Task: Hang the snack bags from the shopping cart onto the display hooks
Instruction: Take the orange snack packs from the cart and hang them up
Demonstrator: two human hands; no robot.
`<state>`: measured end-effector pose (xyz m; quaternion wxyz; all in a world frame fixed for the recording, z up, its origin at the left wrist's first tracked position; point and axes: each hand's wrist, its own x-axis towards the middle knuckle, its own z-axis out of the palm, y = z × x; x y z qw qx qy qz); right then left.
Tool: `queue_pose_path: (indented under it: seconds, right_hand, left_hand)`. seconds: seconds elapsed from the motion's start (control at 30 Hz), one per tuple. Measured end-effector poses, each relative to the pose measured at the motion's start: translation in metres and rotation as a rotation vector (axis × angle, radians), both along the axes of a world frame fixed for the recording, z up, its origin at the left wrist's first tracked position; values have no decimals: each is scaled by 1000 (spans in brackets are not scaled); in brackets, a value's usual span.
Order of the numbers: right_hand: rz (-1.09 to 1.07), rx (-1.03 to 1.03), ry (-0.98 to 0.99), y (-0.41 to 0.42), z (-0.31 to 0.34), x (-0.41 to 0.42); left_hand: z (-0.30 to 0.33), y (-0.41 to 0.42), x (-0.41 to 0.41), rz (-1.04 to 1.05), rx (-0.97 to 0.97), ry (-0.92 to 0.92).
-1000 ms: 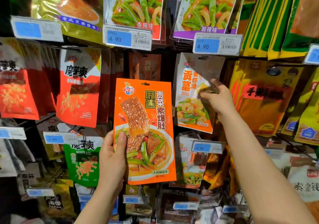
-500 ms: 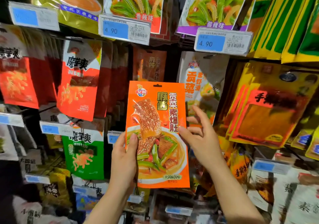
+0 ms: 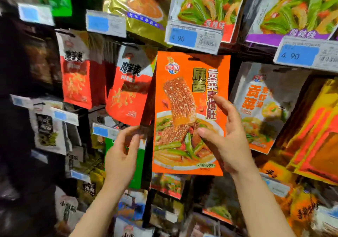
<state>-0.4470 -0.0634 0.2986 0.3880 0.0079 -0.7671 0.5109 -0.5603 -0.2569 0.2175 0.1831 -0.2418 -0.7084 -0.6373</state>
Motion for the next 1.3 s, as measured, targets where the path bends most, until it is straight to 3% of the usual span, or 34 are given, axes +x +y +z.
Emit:
queue_pose_path:
  seconds: [0.13, 0.27, 0.37, 0.97, 1.3]
  right_hand:
    - [-36, -103, 117, -9, 11, -22]
    - [-71, -242, 77, -14, 19, -38]
    - [-80, -286, 34, -18, 26, -35]
    - [-202, -441, 12, -53, 39, -20]
    - [-259, -429, -29, -48, 48, -17]
  left_hand:
    - [-21, -20, -52, 189, -302, 245]
    - [-44, -27, -97, 314, -541, 239]
    - [-58, -27, -115, 265, -692, 242]
    - [-70, -25, -124, 243, -609, 294]
    - [-19, -12, -127, 204, -455, 480]
